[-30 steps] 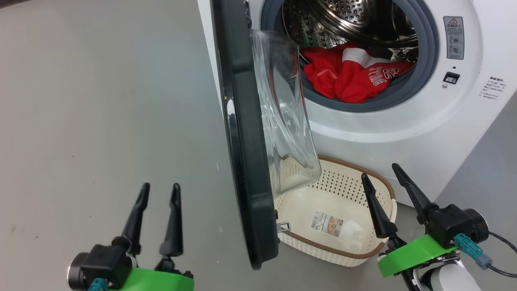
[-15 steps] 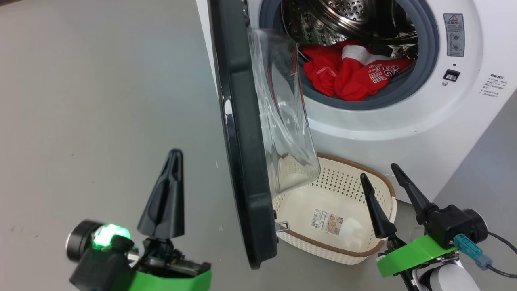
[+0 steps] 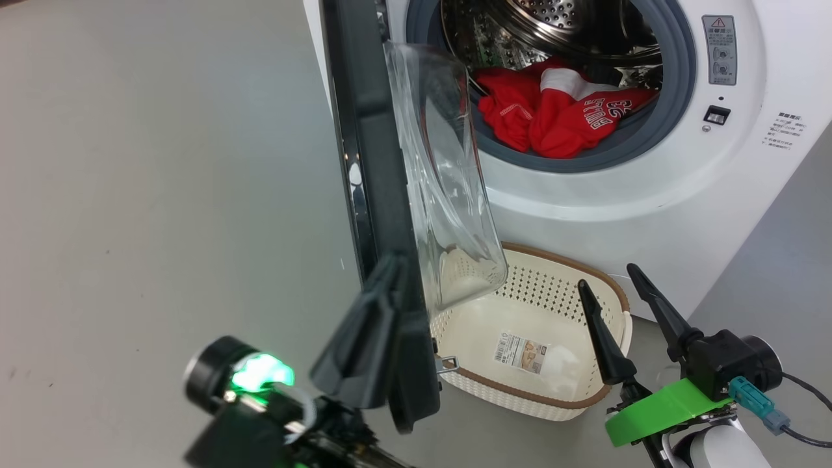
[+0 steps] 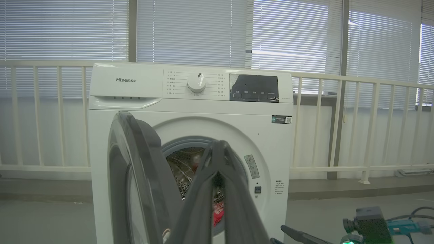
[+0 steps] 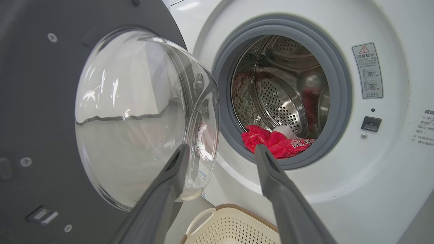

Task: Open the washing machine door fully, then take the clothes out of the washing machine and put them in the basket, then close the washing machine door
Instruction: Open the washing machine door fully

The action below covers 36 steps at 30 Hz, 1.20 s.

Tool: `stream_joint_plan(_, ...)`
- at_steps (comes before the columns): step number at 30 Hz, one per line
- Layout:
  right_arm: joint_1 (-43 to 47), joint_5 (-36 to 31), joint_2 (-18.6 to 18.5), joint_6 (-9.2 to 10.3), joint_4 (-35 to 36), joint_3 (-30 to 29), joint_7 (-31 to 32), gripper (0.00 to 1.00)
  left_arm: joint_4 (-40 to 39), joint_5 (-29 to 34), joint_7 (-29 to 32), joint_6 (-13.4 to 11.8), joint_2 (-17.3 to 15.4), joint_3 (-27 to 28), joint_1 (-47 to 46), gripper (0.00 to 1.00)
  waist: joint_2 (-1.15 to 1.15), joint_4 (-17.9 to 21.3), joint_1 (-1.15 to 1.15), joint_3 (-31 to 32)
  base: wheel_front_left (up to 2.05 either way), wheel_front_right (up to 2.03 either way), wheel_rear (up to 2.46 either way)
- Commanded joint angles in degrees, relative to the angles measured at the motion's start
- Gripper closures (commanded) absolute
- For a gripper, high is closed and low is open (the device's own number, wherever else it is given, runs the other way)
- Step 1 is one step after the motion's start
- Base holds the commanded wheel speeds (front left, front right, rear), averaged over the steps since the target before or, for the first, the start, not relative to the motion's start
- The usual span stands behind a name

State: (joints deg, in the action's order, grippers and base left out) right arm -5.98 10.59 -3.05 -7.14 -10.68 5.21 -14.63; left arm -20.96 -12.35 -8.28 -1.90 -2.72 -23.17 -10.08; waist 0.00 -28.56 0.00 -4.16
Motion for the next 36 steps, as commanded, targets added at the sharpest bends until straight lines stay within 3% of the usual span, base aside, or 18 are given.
stream_joint_plan(1, -1.1, 0.6, 0.2, -0.35, 1.3, 1.5, -0.4, 0.0, -1.2, -0.6, 1.9, 0.3, -0.2, 0.1, -2.3, 1.0, 0.0, 0.1, 0.0, -0.1, 0.0, 0.0, 0.0)
stream_joint_plan(10, -1.3, 1.1, 0.2, -0.35, 1.3, 1.7, -0.4, 0.0, 5.9, -4.1, 10.8, 0.9, -0.2, -5.0, -2.1, 1.0, 0.0, 0.3, 0.0, -0.3, 0.0, 0.0, 0.0)
stream_joint_plan(15, -1.4, 1.3, 0.2, -0.35, 1.4, 1.9, -0.4, 0.0, 9.5, -4.8, 13.2, -0.1, -0.2, -5.9, -2.6, 1.0, 0.0, 0.3, 0.0, -0.6, 0.0, 0.0, 0.0)
stream_joint_plan(23, -1.7, 1.6, 0.2, -0.35, 1.3, 2.3, -0.4, 0.0, 15.3, -4.6, 13.3, -1.1, -0.2, -6.2, -3.6, 1.0, 0.0, 0.6, 0.0, -0.8, 0.0, 0.0, 0.0)
stream_joint_plan(36, -1.1, 2.0, 0.2, -0.35, 1.3, 2.2, -0.4, 0.0, 17.7, -2.8, 10.9, -5.4, -1.3, -3.5, -3.6, 1.0, 0.0, -1.2, 0.0, -0.5, 0.0, 0.0, 0.0)
